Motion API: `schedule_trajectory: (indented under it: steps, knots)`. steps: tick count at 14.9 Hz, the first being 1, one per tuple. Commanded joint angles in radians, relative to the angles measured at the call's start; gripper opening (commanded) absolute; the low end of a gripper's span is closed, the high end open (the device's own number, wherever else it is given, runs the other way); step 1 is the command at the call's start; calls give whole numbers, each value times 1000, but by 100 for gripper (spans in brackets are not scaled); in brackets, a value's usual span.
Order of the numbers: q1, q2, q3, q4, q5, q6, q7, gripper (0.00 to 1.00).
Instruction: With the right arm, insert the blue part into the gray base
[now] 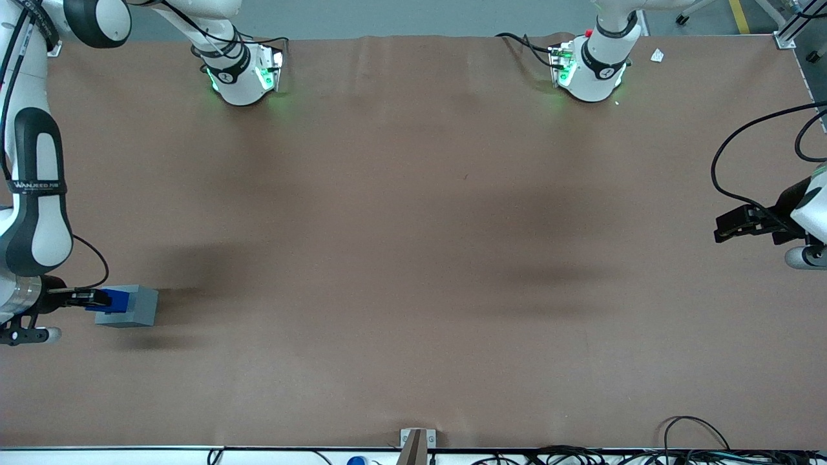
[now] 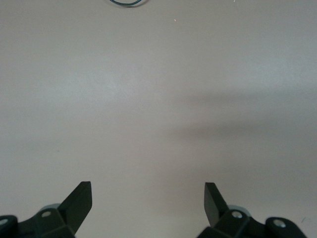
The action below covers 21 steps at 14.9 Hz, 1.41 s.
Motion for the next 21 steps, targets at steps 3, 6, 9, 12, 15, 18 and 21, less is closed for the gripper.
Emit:
schedule_trajectory:
  steps: [3, 6, 9, 12, 15, 18, 21]
  knots:
    - [-11, 27, 8, -5, 17, 50, -2, 4]
    - [-6, 27, 8, -5, 17, 59, 1, 4]
    - [-4, 30, 8, -7, 17, 59, 1, 37]
    - [-1, 27, 8, -5, 17, 47, 2, 100]
    - [2, 13, 8, -5, 16, 23, -1, 100]
    - [5, -51, 11, -2, 16, -72, 2, 100]
    - [23, -156, 11, -2, 17, -215, 11, 100]
